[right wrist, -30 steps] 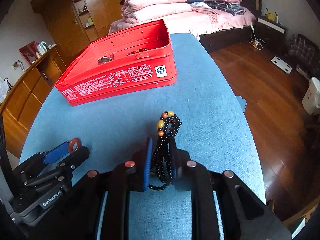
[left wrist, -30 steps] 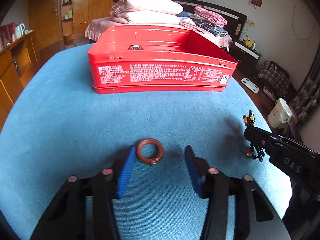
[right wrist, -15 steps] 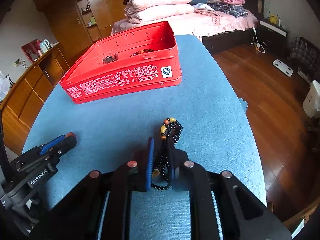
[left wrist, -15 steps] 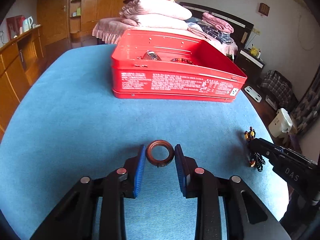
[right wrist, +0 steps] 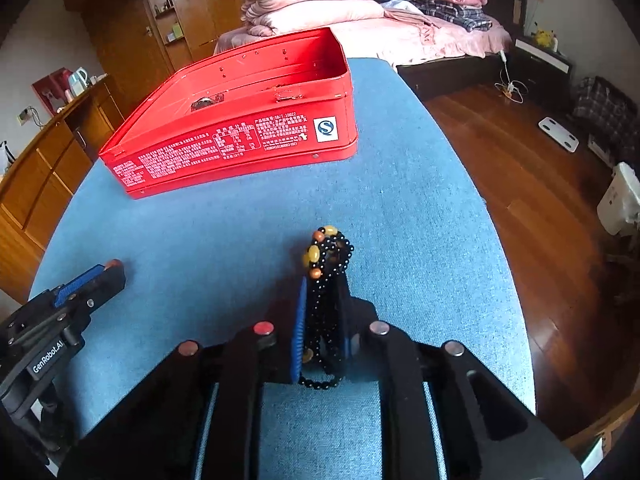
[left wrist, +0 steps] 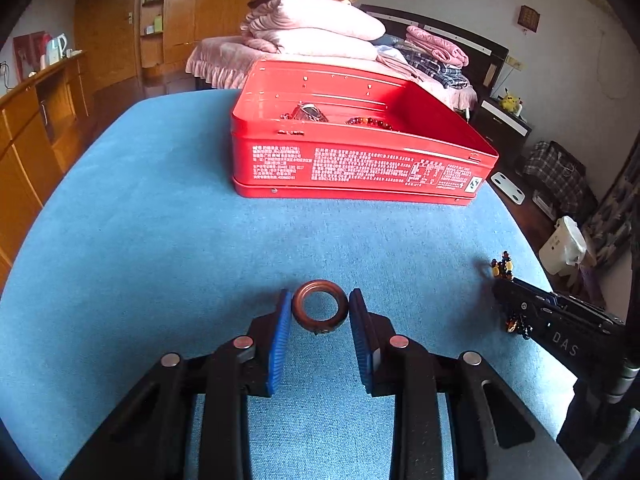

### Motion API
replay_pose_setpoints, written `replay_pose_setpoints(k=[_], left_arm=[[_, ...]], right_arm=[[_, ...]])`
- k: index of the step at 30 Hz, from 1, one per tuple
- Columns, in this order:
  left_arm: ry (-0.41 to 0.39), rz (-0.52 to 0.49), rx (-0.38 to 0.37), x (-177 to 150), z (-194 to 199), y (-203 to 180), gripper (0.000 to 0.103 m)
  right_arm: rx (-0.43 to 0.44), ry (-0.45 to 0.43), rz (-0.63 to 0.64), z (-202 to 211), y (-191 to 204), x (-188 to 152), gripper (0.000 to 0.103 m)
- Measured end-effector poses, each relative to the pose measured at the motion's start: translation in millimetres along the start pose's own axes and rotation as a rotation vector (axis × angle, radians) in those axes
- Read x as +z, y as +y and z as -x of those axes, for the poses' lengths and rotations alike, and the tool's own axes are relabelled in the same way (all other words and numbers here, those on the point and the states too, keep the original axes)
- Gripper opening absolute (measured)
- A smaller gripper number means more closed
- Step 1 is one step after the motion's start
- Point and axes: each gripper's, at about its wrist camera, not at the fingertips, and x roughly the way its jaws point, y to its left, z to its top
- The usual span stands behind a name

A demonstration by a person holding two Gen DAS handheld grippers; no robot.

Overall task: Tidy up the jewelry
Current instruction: 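Carry the ring with the left tool while the right tool carries the necklace over the tin, then open both tools to drop the ring and necklace into the tin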

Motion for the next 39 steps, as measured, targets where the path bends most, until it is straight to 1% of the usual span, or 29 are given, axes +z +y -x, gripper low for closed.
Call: replay_pose_setpoints(k=[4, 8, 14, 18, 28, 39], left_arm=[[-0.013, -0.001, 0.003, 1, 4, 0, 0.029], [-0.029, -0.002, 0.007, 4, 9, 1, 0.029], [-0.061, -0.011, 0.008, 12, 19, 1, 0.029], [-0.090, -0.017, 0.005, 21, 27, 0, 0.029], [-0.166, -0.037, -0.003, 61, 37, -9, 0.029], [-0.203, -0.033, 0.006, 114, 19, -14, 0.029]], right_arm=[[0.029, -0.009, -0.009, 7, -1, 0, 0.012], [0.034, -0.032, 0.010, 18, 5, 3, 0.012], [0.055, -0.071, 0.043, 35, 17, 11, 0.012], [0.054, -0.099, 0.057, 44, 22, 21, 0.012], [0.054, -0.149, 0.100, 52, 35, 67, 0.012], [0.055, -0.169, 0.093, 36, 37, 116, 0.012]])
